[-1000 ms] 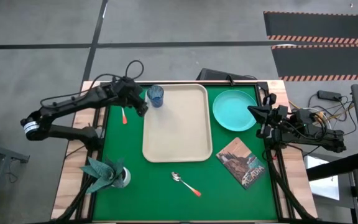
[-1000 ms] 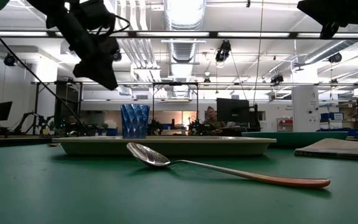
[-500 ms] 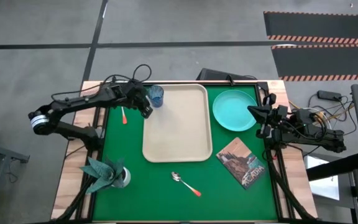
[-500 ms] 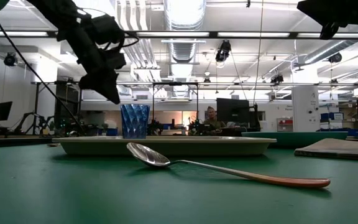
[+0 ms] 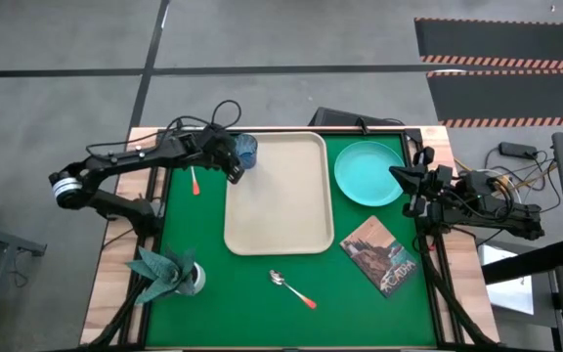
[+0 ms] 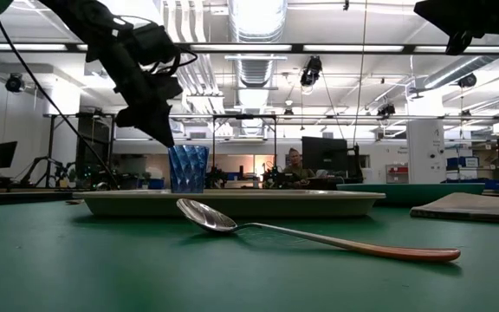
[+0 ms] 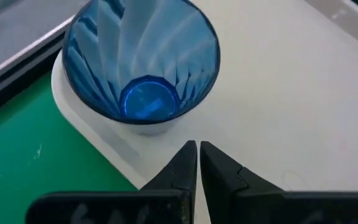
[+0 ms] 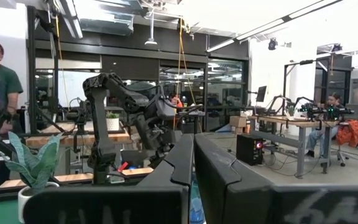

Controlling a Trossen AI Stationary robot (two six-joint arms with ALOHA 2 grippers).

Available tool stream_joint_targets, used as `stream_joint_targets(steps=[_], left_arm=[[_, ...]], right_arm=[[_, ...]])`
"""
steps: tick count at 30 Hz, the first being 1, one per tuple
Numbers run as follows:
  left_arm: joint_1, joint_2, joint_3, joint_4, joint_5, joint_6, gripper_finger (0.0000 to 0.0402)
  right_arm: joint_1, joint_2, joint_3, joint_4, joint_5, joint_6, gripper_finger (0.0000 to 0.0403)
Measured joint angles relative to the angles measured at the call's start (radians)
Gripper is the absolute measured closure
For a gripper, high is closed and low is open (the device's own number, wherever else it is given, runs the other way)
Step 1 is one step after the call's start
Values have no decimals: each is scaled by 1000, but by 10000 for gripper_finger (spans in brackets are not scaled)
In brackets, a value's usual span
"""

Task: Pick and place plate/cup/fork/spoon on tray
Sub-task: Put the orange fork on the left of the white serving tray

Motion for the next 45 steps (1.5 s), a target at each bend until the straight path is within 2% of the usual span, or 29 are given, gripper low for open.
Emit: stream_joint_targets(steps=[24, 32, 45], left_arm=[[0, -6, 0, 33, -24, -52, 396], [-9, -11, 0, 25, 56, -81, 396], [-12, -167, -2, -236, 92, -197, 396]], right_arm=[[0, 0, 0, -3, 0, 0, 394], [0, 0, 0, -3, 0, 0, 394], [0, 0, 0, -5, 0, 0, 394]])
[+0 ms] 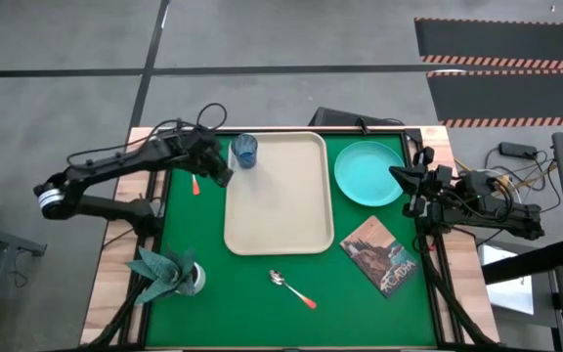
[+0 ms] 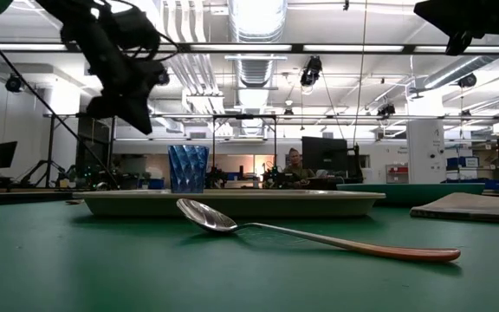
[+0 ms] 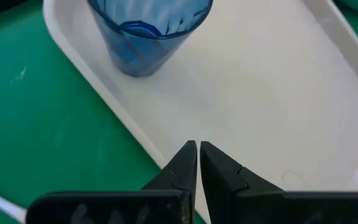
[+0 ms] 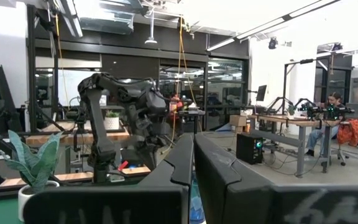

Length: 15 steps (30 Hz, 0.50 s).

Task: Pick and place plate/cup/fork/spoon on tray
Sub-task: Put the orange fork on the left of the white serving tray

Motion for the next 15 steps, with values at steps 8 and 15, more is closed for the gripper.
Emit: stream_joint_targets(steps=[8, 15], left_arm=[[0, -96, -4, -25, 2, -40, 396], [0, -135, -5, -23, 1, -41, 396]], right_arm=[[0, 0, 0, 0, 0, 0, 394], [0, 0, 0, 0, 0, 3, 394]])
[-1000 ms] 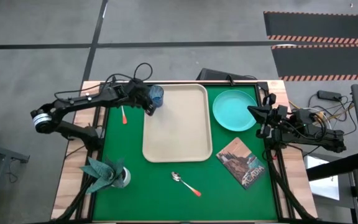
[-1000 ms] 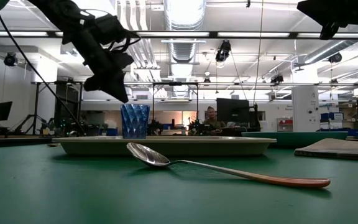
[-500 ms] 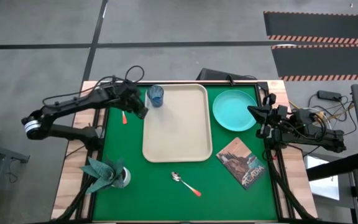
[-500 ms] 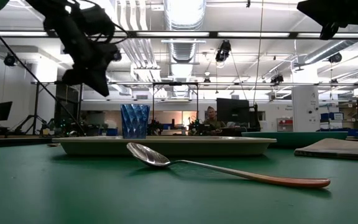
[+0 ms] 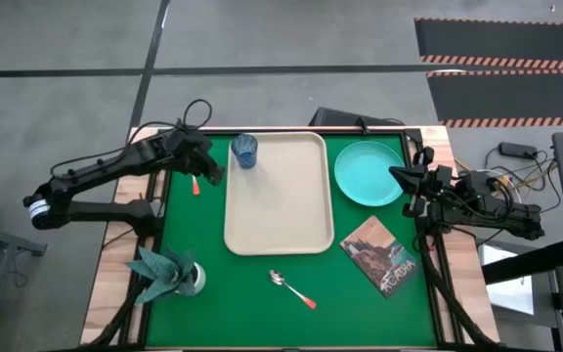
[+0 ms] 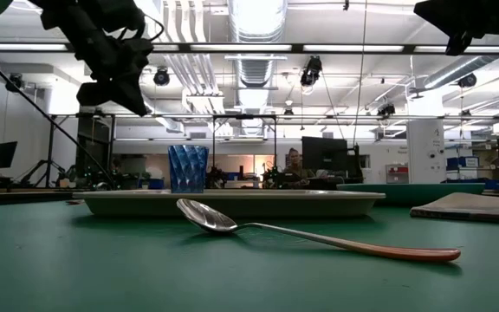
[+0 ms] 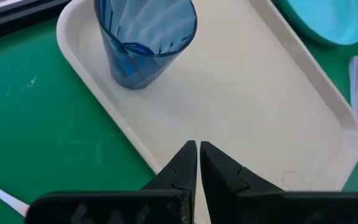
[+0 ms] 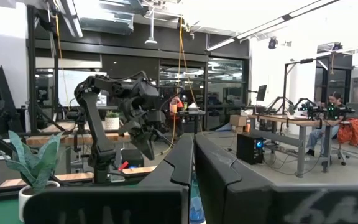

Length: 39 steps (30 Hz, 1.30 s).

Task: Pick and place plate/cup/fork/spoon on tray
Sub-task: Put the orange fork on the left of the white serving tray

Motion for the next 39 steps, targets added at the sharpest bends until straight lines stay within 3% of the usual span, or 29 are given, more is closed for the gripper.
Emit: stream_joint_targets(steps=[11, 22, 31, 39], left_arm=[[1, -3, -101, 59, -5, -6, 396], [1, -14, -123, -32, -46, -20, 396], [2, 18, -133, -76, -290, -93, 396], [4, 132, -133, -68, -549, -207, 396]], right_arm=[[0, 0, 0, 0, 0, 0, 394], [0, 0, 0, 1, 0, 0, 394], [0, 0, 0, 1, 0, 0, 394], [0, 0, 0, 0, 0, 0, 394]])
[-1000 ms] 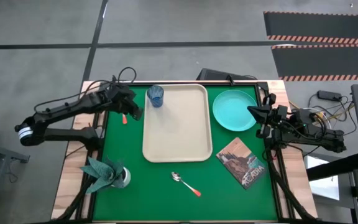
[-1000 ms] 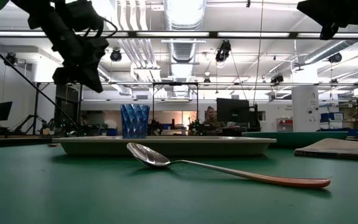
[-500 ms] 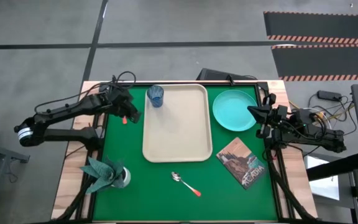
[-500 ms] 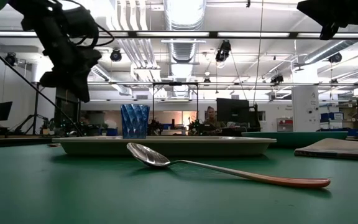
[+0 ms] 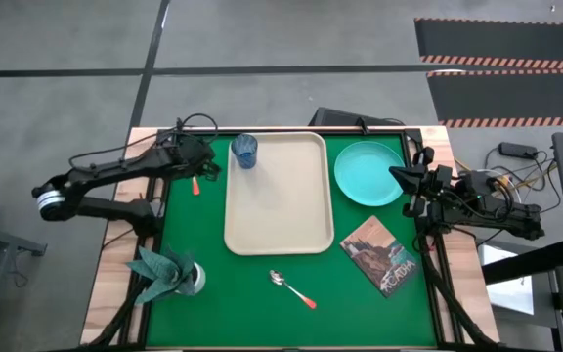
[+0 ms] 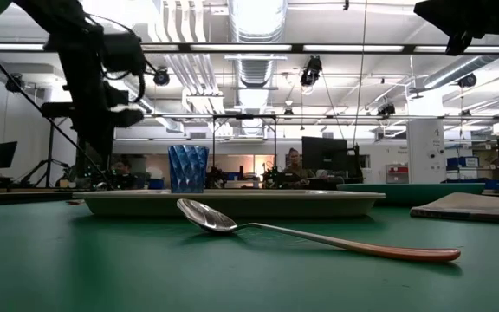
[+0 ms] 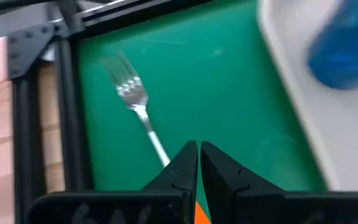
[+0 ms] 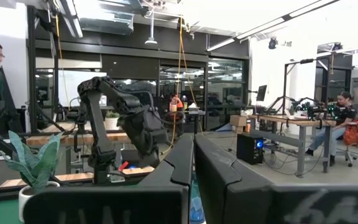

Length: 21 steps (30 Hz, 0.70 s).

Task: Pick and place plate/cup/fork/spoon on tray
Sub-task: Put the orange fork on the left of the white serving tray

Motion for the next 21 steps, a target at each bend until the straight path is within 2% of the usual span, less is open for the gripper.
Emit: stream_joint_targets(steps=[10, 21], left_arm=[[0, 214, -2, -1, 4, -28, 396], [26, 249, -2, 0, 12, -55, 396]], right_arm=[[0, 0, 0, -12, 0, 9, 394], [0, 0, 0, -18, 0, 5, 394]])
